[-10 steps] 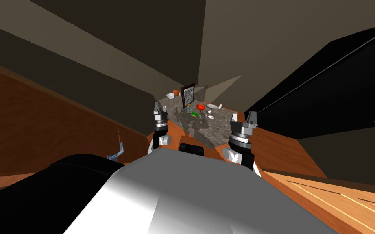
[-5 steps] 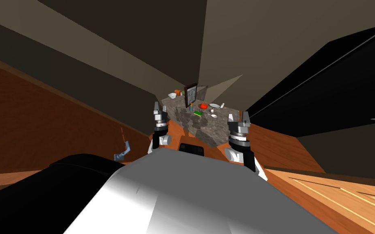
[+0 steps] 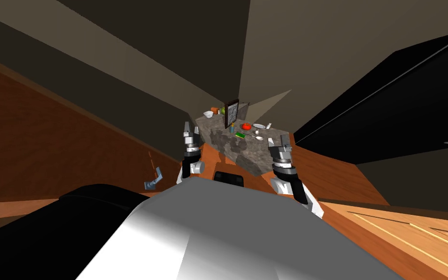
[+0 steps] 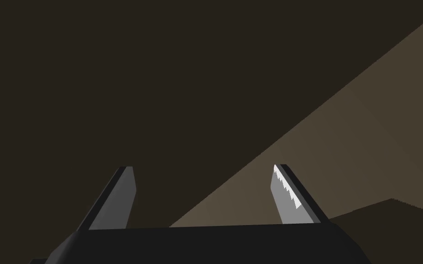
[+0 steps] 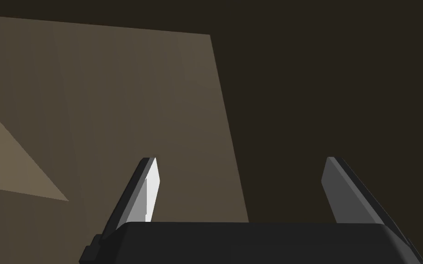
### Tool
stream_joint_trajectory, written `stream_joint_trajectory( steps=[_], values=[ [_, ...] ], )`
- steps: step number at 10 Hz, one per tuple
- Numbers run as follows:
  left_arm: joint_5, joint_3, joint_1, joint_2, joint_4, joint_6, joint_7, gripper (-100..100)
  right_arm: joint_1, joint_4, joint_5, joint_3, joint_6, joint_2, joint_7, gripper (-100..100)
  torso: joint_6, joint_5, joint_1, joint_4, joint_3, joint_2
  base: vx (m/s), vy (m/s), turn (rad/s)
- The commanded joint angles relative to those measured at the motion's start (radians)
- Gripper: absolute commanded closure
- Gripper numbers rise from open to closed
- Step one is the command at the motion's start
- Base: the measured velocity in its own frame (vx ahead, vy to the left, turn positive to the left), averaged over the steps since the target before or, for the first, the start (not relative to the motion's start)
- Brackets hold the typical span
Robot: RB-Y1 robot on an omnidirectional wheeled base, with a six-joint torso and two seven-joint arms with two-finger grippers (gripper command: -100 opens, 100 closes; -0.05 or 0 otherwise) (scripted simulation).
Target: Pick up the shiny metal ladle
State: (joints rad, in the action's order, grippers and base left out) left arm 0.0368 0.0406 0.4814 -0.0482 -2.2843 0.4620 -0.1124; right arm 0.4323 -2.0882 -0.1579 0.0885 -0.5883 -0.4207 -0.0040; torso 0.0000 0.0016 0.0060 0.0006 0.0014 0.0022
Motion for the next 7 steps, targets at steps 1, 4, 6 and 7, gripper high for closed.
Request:
stream_joint_trajectory(
  steps=[1, 4, 6, 7],
  values=[
    [0.0, 0.0, 0.0, 0.0, 0.0, 0.0, 0.0, 0, -0.008, 0.023, 0.005, 0.026, -0.004, -0.05, -0.012, -100, 0.0, 0.0, 0.0, 0.0, 0.0, 0.0, -0.026, 0.125, 0.042],
    [0.0, 0.0, 0.0, 0.0, 0.0, 0.0, 0.0, 0, -0.015, 0.047, 0.012, 0.051, -0.012, -0.138, -0.023, -100, 0.0, 0.0, 0.001, 0.0, -0.001, -0.001, -0.025, 0.102, 0.037],
    [0.0, 0.0, 0.0, 0.0, 0.0, 0.0, 0.0, 0, -0.021, 0.074, 0.022, 0.078, -0.02, -0.196, -0.033, -100, 0.0, 0.0, 0.0, 0.0, 0.0, 0.0, -0.023, 0.096, 0.06],
    [0.0, 0.0, 0.0, 0.0, 0.0, 0.0, 0.0, 0, -0.021, 0.074, 0.022, 0.078, -0.02, -0.206, -0.033, -100, 0.0, 0.0, 0.0, 0.0, -0.001, -0.002, 0.01, 0.044, -0.009]
  ],
)
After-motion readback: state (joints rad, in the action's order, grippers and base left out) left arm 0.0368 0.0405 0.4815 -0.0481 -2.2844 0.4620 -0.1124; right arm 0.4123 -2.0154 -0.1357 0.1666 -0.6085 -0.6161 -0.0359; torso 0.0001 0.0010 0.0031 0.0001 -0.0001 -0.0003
